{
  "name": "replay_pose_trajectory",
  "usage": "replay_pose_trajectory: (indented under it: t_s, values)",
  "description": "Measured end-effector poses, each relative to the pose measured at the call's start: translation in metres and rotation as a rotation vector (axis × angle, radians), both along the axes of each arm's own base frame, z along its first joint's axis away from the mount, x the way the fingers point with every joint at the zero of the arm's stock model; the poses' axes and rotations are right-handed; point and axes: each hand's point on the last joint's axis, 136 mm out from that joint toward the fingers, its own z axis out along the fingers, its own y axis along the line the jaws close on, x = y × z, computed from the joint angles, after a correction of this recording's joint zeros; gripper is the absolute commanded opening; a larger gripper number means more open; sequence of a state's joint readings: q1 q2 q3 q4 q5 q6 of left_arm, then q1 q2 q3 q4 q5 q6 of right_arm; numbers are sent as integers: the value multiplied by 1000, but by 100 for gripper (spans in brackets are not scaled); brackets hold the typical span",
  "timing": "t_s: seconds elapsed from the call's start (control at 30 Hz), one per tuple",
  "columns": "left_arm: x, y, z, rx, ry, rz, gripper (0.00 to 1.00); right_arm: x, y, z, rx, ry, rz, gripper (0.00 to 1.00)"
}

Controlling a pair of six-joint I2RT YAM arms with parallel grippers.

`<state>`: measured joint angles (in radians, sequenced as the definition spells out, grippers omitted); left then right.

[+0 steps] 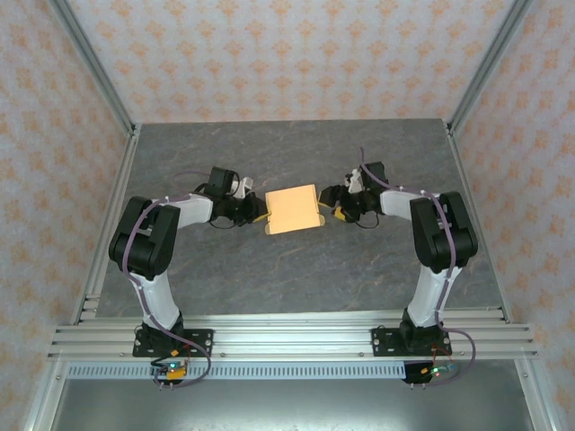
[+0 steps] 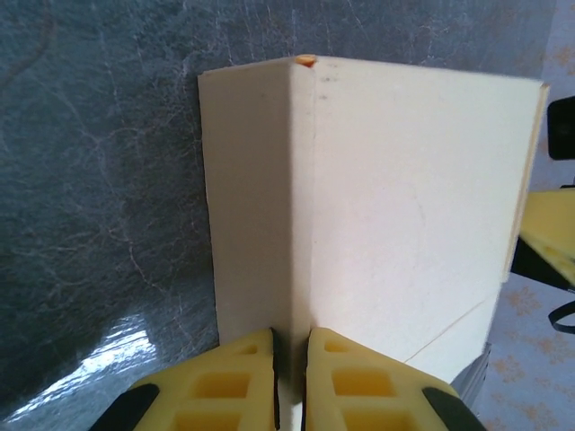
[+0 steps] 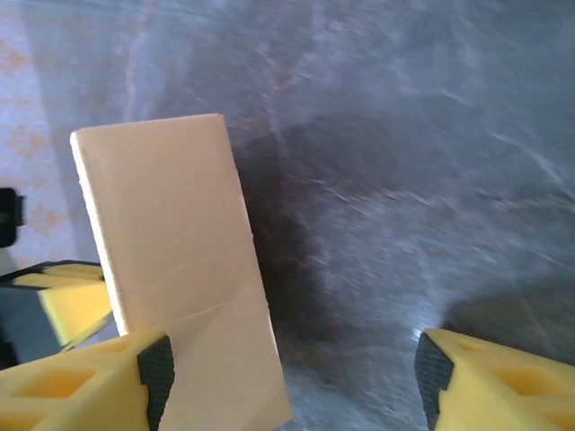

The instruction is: Fold the paper box

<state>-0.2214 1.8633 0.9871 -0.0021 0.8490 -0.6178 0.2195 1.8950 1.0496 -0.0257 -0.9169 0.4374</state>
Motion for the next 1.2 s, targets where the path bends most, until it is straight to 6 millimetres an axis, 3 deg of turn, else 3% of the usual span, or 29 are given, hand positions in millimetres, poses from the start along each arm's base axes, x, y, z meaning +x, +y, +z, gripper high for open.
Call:
replay_pose_trajectory:
  t_s: [0.3,0.47,1.07,1.2]
  values:
    - [2,8,-1,6,-2,9,14,21,27,21,124,-42,32,74]
    - [2,9,-1,12,6,11,14,22,33,27,162,-45,39,72]
    - [12,8,-2,54,19,4,13,20,24,33,233,-47,37,76]
    - [6,15,-24,126,63,21,13,22,24,37,249,-58,44,77]
